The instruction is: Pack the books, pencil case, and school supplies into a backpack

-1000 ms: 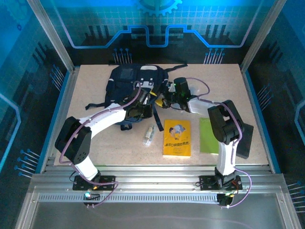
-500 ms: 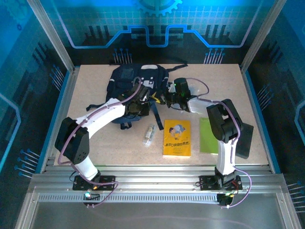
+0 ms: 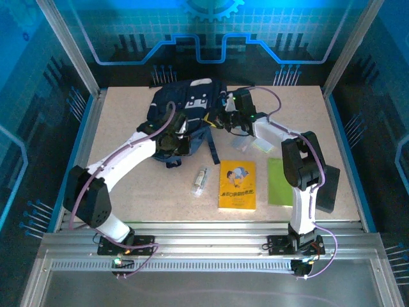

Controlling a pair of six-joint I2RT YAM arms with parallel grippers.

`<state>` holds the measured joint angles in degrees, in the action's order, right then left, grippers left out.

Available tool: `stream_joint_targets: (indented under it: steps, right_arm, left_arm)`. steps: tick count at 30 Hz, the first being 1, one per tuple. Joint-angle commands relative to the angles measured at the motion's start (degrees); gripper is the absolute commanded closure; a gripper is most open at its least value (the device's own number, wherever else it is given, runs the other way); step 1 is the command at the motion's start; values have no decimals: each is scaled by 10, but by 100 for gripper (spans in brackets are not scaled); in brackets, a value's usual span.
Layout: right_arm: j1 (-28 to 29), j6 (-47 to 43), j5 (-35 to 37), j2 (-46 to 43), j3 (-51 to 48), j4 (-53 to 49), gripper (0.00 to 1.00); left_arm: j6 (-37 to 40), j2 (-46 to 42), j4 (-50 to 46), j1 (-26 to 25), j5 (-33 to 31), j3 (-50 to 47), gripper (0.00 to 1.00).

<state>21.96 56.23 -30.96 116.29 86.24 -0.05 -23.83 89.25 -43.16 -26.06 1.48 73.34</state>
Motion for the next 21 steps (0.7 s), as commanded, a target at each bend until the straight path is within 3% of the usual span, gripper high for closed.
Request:
stream_joint_targets:
  steps: [1, 6, 11, 12, 13, 15, 16, 19, 21]
  right_arm:
    - [-46, -81, 108, 18, 36, 11, 100]
    - [-46, -87, 111, 20, 41, 12, 100]
    - [-47, -74, 84, 24, 35, 18, 100]
    - [-48, -64, 67, 25, 38, 19, 95]
    - [-48, -55, 50, 25, 39, 19, 84]
    - [-47, -35, 22, 15, 28, 17, 48]
    - [-48, -30, 14, 5, 19, 14, 38]
    - [-47, -27, 6, -42, -23, -24, 18]
    - [-47, -18, -1, -72, -56, -38, 14]
  left_arm:
    - [-14, -48, -121, 19, 65, -21, 100]
    - [-10, -50, -106, 56, 82, -54, 100]
    - [-12, -51, -61, 89, 52, -72, 100]
    - [-20, -49, -49, 86, 64, -66, 100]
    - [-28, -48, -35, 81, 74, -63, 100]
    - [-51, -44, 2, 66, 89, -57, 100]
    - [-59, -40, 15, 58, 94, -53, 100]
    - [-88, -20, 66, 32, 114, -36, 100]
    - [-100, -1, 89, 20, 134, -23, 100]
